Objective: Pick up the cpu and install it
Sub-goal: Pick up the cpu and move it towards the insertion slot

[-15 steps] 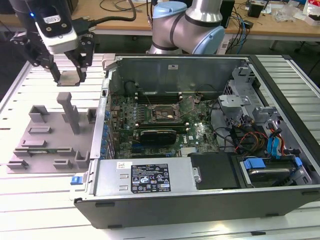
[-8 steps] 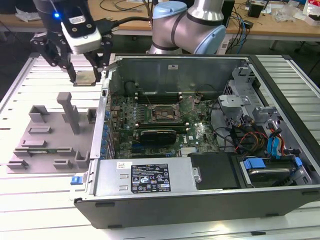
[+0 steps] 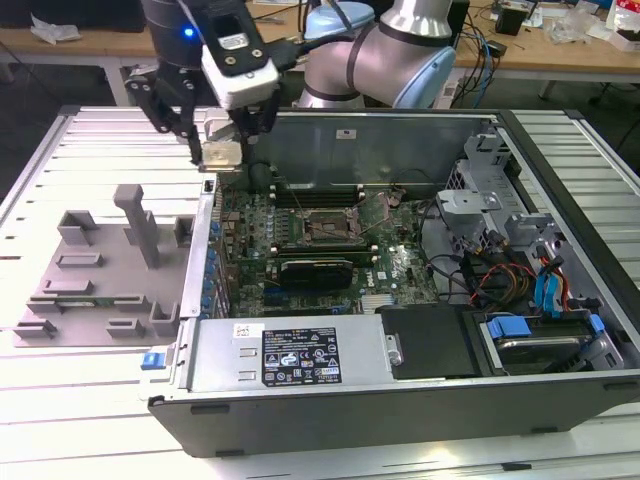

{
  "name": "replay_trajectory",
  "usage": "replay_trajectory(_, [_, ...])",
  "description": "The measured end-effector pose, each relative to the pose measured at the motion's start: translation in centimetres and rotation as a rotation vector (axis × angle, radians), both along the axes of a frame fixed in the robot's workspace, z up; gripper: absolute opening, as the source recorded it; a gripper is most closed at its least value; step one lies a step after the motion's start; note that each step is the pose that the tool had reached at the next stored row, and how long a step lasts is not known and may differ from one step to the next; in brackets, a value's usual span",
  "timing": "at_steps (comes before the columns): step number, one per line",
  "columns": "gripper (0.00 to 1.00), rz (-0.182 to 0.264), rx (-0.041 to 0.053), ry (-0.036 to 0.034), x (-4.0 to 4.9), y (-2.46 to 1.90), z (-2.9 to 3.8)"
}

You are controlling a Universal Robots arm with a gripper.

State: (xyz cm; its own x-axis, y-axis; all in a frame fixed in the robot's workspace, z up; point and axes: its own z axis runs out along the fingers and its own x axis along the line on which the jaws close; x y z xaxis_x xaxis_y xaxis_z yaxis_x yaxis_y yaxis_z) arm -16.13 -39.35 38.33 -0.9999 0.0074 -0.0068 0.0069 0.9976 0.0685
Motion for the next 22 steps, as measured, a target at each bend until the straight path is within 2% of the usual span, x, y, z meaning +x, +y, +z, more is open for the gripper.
replay_trajectory(4, [0.55,0.0,0.0,0.0,3.27,0.0,0.0])
replay_trajectory(7, [0.55,0.0,-0.0001,-0.0001,5.26,0.0,0.0])
replay_trajectory(9, [0.55,0.0,-0.0001,0.0,6.11,0.0,0.0])
replay_trajectory(11, [0.55,0.0,0.0,0.0,7.72,0.0,0.0])
replay_trajectory(14, [0.55,0.0,-0.0001,0.0,9.02,0.0,0.0])
replay_trajectory(17, [0.55,0.0,-0.0001,0.0,11.09,0.0,-0.01])
replay_trajectory(22, [0.55,0.0,-0.0001,0.0,11.27,0.0,-0.02])
